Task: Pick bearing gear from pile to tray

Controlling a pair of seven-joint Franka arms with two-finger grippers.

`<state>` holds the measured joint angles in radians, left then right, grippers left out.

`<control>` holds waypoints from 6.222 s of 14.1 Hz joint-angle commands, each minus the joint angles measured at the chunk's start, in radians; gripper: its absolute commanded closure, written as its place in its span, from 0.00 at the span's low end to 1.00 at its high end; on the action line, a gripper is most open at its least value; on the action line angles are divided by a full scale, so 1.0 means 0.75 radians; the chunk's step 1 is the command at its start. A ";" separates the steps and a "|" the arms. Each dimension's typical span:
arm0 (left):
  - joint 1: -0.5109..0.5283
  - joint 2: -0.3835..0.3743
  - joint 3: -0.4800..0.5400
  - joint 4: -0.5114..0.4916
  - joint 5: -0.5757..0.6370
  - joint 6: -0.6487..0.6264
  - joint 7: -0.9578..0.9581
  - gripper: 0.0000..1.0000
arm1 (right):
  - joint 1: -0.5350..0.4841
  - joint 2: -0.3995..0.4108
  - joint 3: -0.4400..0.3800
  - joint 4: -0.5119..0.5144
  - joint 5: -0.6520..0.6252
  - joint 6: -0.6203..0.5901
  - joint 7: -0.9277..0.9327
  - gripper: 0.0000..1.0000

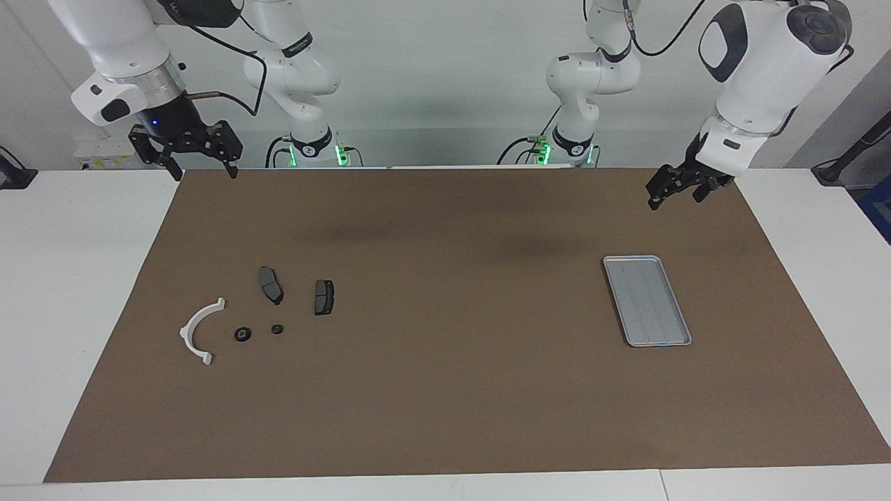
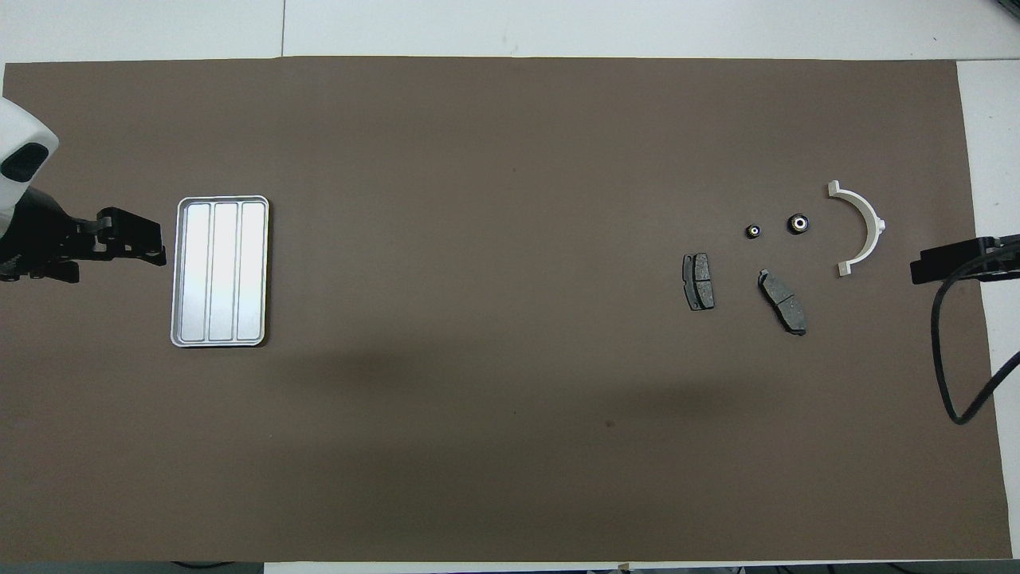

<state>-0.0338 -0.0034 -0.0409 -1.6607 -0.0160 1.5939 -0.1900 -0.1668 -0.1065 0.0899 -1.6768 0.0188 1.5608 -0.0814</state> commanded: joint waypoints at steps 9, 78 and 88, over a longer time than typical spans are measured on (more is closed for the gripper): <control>0.006 -0.010 -0.005 0.005 0.017 0.000 0.008 0.00 | -0.043 0.282 0.009 -0.176 0.020 0.547 0.021 0.00; 0.006 -0.008 -0.005 0.005 0.017 0.000 0.008 0.00 | 0.686 0.692 0.013 0.336 -0.213 0.416 1.079 1.00; 0.006 -0.008 -0.005 0.005 0.017 0.000 0.008 0.00 | 0.887 0.751 0.023 0.152 -0.152 0.731 1.446 1.00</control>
<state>-0.0338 -0.0034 -0.0409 -1.6606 -0.0160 1.5939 -0.1900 0.4956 0.4551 0.1055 -1.5438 -0.1174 2.0792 0.9785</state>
